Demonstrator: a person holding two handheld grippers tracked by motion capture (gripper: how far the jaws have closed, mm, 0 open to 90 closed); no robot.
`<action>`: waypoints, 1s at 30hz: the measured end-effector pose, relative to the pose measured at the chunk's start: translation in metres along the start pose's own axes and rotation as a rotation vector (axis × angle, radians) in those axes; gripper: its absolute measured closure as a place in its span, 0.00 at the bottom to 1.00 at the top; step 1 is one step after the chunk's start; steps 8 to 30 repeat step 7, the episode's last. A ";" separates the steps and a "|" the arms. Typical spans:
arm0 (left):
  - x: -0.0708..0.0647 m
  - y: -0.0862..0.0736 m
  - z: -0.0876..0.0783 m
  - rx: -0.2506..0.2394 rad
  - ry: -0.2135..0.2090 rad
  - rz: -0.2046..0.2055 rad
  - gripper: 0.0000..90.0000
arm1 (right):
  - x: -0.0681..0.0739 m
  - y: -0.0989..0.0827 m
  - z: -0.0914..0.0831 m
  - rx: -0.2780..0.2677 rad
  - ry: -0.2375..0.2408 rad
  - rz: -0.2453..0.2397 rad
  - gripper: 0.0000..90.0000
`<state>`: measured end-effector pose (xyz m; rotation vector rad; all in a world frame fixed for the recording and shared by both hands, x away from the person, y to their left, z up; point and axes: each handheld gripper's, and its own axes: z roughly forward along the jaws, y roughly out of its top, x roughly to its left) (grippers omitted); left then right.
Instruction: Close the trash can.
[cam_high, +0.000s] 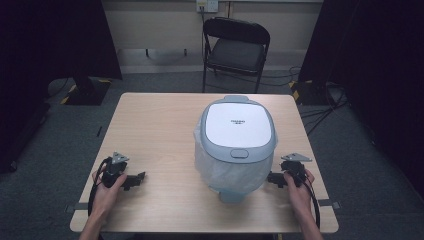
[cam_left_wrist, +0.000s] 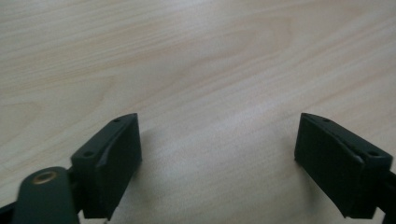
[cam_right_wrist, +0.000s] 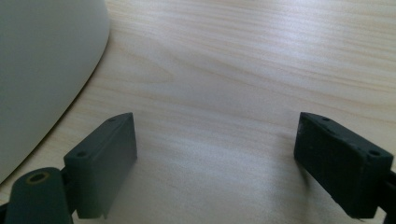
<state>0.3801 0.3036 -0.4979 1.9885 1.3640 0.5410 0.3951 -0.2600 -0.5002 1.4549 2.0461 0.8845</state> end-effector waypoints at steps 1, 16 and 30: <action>0.000 -0.001 0.000 -0.009 0.008 -0.002 0.17 | 0.000 0.000 0.000 0.000 0.000 0.000 0.13; 0.000 -0.003 0.003 -0.028 0.029 0.008 0.13 | 0.000 0.000 0.000 0.000 0.000 0.000 0.13; 0.000 -0.003 0.003 -0.028 0.029 0.008 0.13 | 0.000 0.000 0.000 0.000 0.000 0.000 0.13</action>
